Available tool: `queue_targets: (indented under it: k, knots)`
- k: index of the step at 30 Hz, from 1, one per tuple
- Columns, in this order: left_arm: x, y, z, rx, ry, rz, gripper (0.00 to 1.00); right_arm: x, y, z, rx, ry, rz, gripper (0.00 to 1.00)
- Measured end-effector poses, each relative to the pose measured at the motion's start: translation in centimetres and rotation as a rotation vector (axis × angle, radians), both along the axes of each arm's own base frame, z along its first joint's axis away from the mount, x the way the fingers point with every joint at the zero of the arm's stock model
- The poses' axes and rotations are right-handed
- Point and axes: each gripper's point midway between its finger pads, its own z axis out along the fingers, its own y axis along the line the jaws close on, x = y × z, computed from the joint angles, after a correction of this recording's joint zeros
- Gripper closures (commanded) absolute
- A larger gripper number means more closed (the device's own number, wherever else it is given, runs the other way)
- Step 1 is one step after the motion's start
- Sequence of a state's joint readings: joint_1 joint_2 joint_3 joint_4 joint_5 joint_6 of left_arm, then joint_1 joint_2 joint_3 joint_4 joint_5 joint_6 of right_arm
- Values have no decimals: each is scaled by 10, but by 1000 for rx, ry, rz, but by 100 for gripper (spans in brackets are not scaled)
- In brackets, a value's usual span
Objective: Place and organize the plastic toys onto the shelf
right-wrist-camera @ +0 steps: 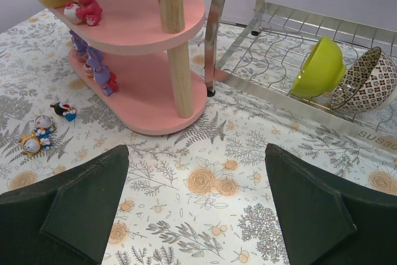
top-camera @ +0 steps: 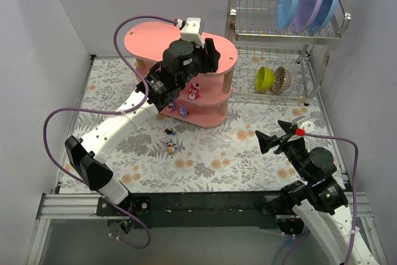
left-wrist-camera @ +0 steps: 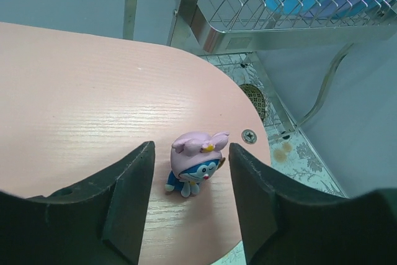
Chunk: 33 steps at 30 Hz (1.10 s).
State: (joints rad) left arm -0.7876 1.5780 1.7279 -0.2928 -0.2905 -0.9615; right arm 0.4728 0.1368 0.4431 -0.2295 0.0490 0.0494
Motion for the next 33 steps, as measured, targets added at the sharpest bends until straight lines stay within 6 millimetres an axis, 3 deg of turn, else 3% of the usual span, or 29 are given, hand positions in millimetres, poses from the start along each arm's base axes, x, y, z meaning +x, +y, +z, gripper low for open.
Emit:
queue_targets:
  k: [9,15,20,24,29,33]
  knots:
    - [-1,0,-3,5,4,-7,25,0,0,0,0,0,0,2]
    - [-13,11,19,-27,-30,-10,6,0,0,0,0,0,0,2]
    - [-42,40,40,-84,-50,-4,2,0,0,0,0,0,0,2]
    - [-71,72,41,-130,-32,21,2,0,0,0,0,0,0,2]
    - [-102,114,12,-152,46,89,2,0,0,0,0,0,0,2]
    - [-115,135,-38,-124,157,158,2,0,0,0,0,0,0,2]
